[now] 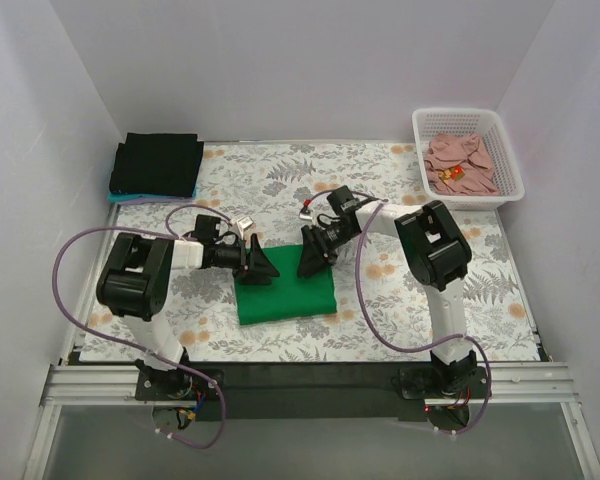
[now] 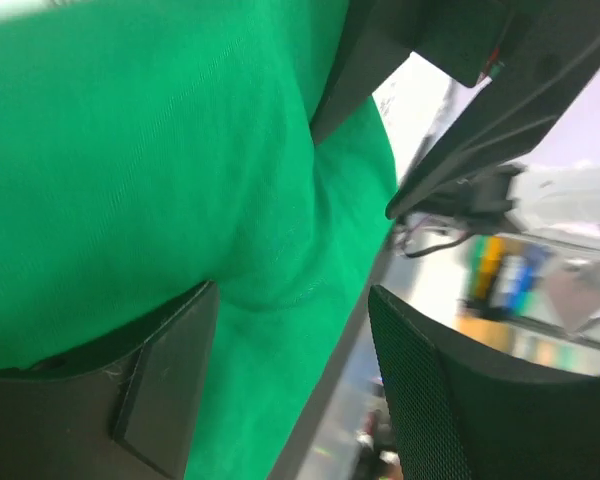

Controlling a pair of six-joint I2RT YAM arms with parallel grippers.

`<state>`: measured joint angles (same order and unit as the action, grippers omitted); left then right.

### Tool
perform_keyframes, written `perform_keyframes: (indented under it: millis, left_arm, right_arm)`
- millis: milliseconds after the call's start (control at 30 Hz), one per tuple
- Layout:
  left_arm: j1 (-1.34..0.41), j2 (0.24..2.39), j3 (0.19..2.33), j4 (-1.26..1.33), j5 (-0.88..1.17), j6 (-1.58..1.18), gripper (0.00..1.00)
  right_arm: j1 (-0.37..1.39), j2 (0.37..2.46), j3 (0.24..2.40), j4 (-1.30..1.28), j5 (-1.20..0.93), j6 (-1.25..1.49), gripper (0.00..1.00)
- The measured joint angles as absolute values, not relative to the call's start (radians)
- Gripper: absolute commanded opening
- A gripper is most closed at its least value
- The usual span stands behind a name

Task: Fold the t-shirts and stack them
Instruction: Fold the tshirt

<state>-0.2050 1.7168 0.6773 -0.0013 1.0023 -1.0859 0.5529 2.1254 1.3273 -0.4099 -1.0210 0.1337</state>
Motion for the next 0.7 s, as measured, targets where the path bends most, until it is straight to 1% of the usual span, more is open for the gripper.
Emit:
perform_keyframes:
  millis: [100, 233, 367, 467, 500, 533, 567, 700]
  left_arm:
    - [-0.177, 1.832, 0.784, -0.036, 1.065, -1.09, 0.61]
    - [-0.146, 1.924, 0.95, -0.1, 1.064, -1.051, 0.62]
    - [-0.098, 1.911, 1.065, -0.174, 1.047, -0.978, 0.63]
    - [-0.086, 1.823, 1.057, -0.189, 1.092, -0.982, 0.69]
    - [-0.09, 1.78, 1.038, -0.182, 1.113, -0.993, 0.81]
    - [-0.098, 1.732, 1.009, -0.167, 1.135, -1.015, 0.9]
    - [-0.109, 1.687, 0.972, -0.141, 1.158, -1.05, 0.93]
    - [-0.151, 1.551, 0.778, 0.06, 1.237, -1.273, 0.95]
  right_arm:
    - [0.517, 2.165, 1.426, -0.438, -0.989, 0.118, 0.62]
    - [0.437, 2.209, 1.564, -0.466, -0.925, 0.071, 0.62]
    - [0.361, 2.182, 1.591, -0.48, -0.926, 0.049, 0.62]
    - [0.361, 2.101, 1.542, -0.472, -0.955, 0.071, 0.64]
    - [0.372, 2.062, 1.512, -0.461, -0.963, 0.085, 0.69]
    - [0.389, 2.017, 1.477, -0.439, -0.974, 0.115, 0.96]
    - [0.41, 1.973, 1.44, -0.412, -0.985, 0.157, 0.98]
    - [0.505, 1.855, 1.294, -0.25, -1.036, 0.292, 0.98]
